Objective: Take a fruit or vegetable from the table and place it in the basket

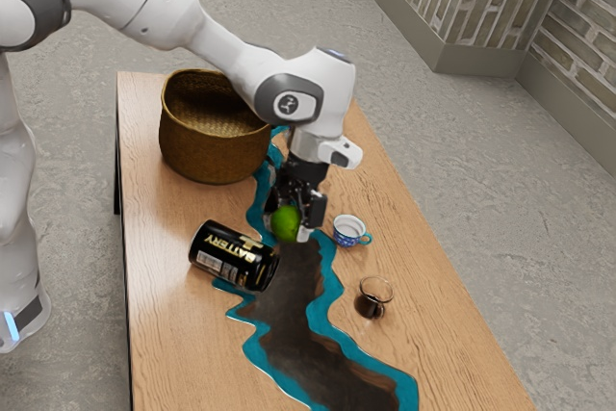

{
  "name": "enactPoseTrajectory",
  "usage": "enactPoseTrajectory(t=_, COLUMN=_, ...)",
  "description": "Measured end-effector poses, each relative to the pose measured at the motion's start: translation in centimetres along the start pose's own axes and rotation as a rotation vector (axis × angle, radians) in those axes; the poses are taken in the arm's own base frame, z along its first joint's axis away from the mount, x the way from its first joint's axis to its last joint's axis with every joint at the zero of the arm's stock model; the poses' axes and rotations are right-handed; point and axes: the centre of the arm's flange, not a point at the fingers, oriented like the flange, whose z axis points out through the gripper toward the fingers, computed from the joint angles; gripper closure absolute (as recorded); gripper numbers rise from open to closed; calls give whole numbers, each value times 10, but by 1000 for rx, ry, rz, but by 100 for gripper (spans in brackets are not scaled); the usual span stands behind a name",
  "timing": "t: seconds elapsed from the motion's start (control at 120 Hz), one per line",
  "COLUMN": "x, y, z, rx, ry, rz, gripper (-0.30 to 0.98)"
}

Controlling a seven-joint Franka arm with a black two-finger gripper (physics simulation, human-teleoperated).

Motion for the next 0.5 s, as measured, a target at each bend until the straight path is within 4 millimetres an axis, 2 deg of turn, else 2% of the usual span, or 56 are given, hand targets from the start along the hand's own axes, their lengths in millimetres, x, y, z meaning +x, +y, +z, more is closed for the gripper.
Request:
enactPoseTrajectory(t=0.05, x=-1, y=-2, z=0, rx=-2, ry=3, rz=-5, gripper=1)
enactPoseTrajectory(t=0.217, x=-6, y=7, z=-7, rx=12, ry=18, rz=14, gripper=42)
enactPoseTrajectory(t=0.267, x=-10, y=5, z=-18, rx=21, ry=30, rz=13, gripper=45)
enactPoseTrajectory(t=0.333, x=-19, y=1, z=-42, rx=41, ry=55, rz=6, gripper=49)
enactPoseTrajectory(t=0.4, x=-36, y=-1, z=-79, rx=79, ry=96, rz=7, gripper=53)
enactPoseTrajectory(t=0.5, x=-46, y=22, z=-143, rx=162, ry=160, rz=40, gripper=57)
